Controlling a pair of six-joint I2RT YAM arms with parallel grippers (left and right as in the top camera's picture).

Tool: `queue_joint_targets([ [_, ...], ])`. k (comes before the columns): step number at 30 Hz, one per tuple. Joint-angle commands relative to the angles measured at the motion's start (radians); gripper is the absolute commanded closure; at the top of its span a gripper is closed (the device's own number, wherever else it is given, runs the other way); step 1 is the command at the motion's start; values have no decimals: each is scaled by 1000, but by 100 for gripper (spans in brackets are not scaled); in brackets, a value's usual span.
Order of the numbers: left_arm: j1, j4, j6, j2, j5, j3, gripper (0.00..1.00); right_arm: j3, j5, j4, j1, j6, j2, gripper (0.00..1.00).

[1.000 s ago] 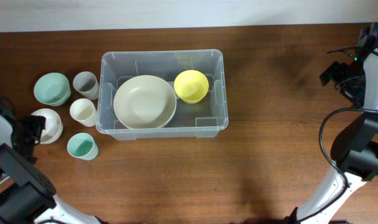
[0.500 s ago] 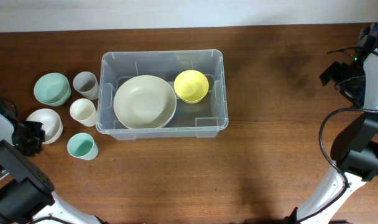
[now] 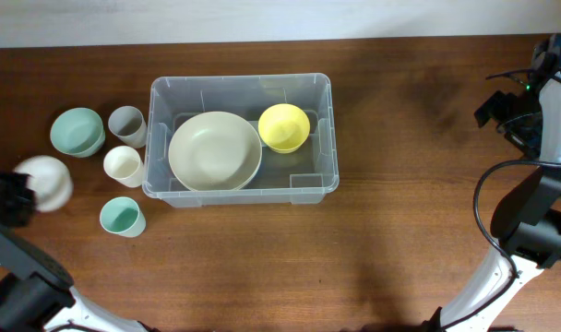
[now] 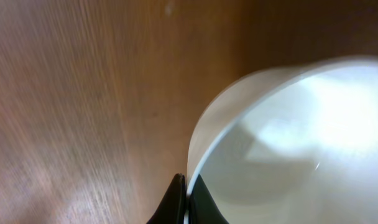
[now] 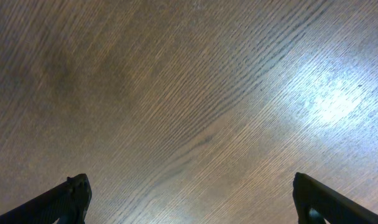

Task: Pack container
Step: 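Carry the white bowl with the left gripper over the yellow bowl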

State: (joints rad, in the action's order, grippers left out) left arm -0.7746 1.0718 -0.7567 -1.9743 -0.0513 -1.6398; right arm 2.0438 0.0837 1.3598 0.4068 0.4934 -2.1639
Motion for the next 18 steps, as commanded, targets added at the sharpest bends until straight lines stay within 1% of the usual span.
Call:
queue_joint_targets([
  [1, -11, 42, 59, 29, -91, -224, 99, -2, 2, 0, -2, 2, 14, 1],
  [5, 39, 78, 182, 56, -263, -453, 99, -2, 2, 0, -2, 2, 14, 1],
  [7, 102, 95, 231, 74, -331, -550, 99, -2, 2, 0, -2, 2, 14, 1],
  [9, 187, 112, 249, 90, -357, -619, 99, -2, 2, 0, -2, 2, 14, 1],
  [11, 307, 116, 274, 103, -352, -663, 99, -2, 2, 0, -2, 2, 14, 1],
  [14, 492, 90, 300, 103, -320, -672, 99, -2, 2, 0, -2, 2, 14, 1],
  [18, 739, 80, 303, 55, -175, -669, 99, -2, 2, 0, -2, 2, 14, 1],
])
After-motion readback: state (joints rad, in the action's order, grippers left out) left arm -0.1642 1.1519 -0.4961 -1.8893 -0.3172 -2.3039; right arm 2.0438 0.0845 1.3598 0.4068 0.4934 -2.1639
